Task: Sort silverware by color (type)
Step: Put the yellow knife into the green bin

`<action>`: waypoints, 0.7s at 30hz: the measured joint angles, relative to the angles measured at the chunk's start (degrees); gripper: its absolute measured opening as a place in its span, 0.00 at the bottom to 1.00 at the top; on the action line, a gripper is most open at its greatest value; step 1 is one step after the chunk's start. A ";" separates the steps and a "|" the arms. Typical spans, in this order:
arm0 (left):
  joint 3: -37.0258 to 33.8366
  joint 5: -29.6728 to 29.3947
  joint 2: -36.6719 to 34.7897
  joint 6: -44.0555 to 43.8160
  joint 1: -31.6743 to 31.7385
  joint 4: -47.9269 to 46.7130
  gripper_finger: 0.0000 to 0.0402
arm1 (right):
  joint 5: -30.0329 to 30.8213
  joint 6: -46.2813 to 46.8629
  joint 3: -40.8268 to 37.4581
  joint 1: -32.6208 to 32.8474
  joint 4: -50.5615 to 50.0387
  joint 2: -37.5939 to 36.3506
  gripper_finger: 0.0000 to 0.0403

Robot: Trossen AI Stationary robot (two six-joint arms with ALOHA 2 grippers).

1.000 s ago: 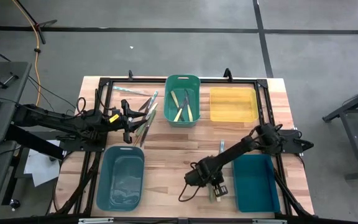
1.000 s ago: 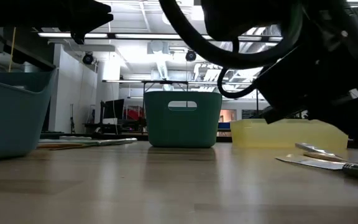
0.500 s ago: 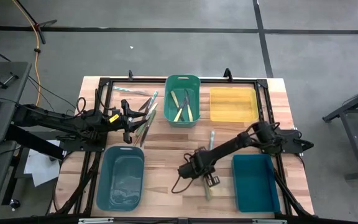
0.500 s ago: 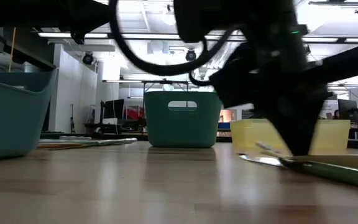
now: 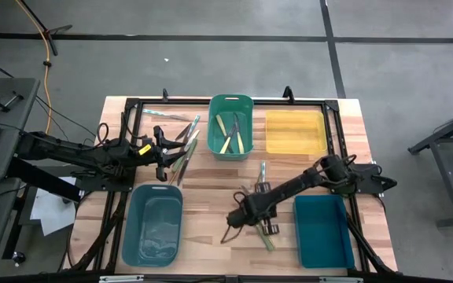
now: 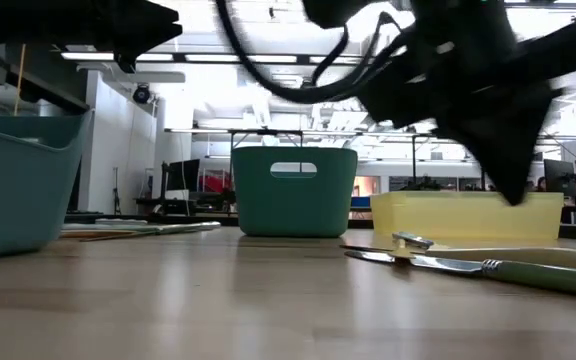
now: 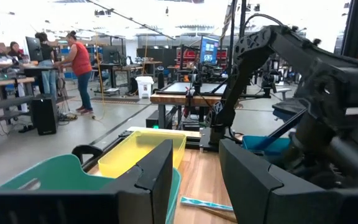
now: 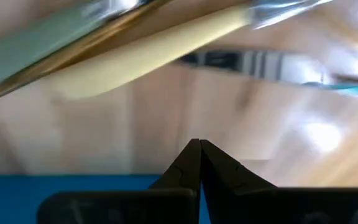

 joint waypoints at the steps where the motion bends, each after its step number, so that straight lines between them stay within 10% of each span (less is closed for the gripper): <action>1: 0.00 0.00 0.00 -0.32 0.00 0.00 0.31 | -1.27 0.67 -0.30 0.73 0.27 0.00 0.00; 13: 0.00 0.00 0.00 -0.43 0.00 -0.02 0.31 | 6.72 15.68 -1.31 6.76 7.89 -5.91 0.02; 21: 0.00 0.00 0.00 -0.44 0.00 -0.02 0.31 | 10.12 34.53 -17.89 5.77 30.02 -20.65 0.21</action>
